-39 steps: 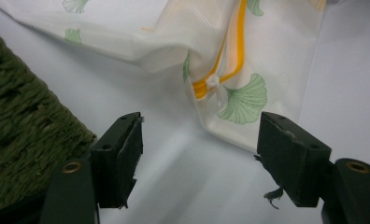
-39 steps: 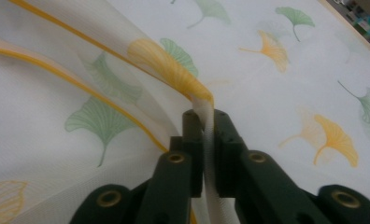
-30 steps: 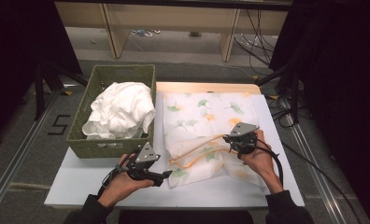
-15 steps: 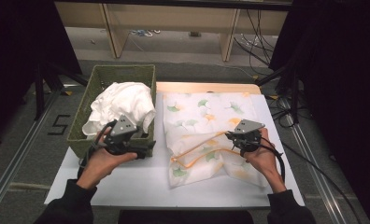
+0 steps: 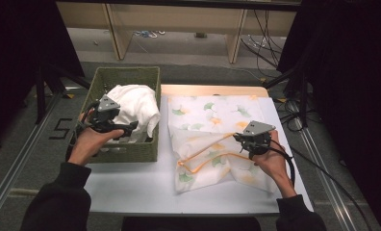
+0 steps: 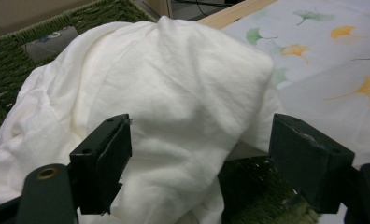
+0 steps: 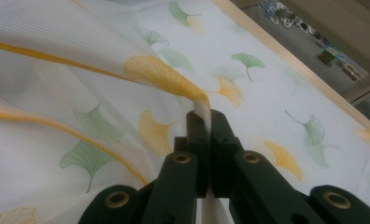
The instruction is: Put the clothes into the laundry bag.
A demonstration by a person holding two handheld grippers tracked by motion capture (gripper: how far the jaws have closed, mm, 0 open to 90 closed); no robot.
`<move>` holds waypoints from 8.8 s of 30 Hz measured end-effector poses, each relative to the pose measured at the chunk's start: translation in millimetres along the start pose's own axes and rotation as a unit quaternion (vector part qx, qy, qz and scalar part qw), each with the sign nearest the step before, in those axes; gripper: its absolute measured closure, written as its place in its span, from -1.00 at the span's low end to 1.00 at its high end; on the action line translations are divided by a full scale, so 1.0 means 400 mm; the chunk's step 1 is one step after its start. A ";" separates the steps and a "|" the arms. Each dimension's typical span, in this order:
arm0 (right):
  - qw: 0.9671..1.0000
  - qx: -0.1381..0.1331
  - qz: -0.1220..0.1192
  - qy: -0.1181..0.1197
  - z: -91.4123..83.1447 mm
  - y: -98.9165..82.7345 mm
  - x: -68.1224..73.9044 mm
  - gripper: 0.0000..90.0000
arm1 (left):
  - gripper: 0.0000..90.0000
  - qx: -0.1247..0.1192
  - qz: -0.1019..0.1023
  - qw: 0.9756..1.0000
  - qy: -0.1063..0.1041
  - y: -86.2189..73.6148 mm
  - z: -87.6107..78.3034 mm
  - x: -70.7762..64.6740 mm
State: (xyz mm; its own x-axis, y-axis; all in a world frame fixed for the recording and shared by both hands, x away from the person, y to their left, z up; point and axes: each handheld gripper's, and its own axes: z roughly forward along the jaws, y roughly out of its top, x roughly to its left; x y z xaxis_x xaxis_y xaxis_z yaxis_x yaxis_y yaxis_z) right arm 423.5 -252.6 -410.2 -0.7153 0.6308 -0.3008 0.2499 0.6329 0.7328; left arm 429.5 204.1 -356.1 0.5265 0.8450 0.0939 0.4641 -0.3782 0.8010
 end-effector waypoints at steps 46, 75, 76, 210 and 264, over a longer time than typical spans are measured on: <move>1.000 0.011 -0.001 0.008 0.009 -0.004 0.003 1.00 | -1.00 0.106 0.019 0.988 0.112 -0.008 0.261 0.135; 1.000 0.008 -0.005 0.008 0.009 -0.003 0.001 1.00 | -0.55 0.079 0.004 0.997 0.015 0.007 0.247 0.108; 1.000 0.008 -0.005 0.008 0.009 -0.003 0.001 1.00 | -0.59 0.079 0.004 0.997 0.015 0.007 0.247 0.108; 0.999 -0.011 0.032 -0.004 -0.011 0.012 -0.068 1.00 | 0.53 -0.154 -0.052 0.949 -0.271 0.168 -0.167 -0.125; 0.998 -0.058 -0.010 0.019 -0.134 0.112 0.002 1.00 | 0.51 0.035 -0.037 0.974 -0.222 0.084 0.316 -0.514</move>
State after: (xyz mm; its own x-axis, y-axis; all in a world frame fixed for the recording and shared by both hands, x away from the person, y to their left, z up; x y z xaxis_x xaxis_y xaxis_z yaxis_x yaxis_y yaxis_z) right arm 399.2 -247.9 -344.7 -0.7439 0.6002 -0.2939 0.1600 0.5869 0.7937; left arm 426.8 -30.0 -423.2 0.7384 0.6300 -0.2406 0.5525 -0.3607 0.7515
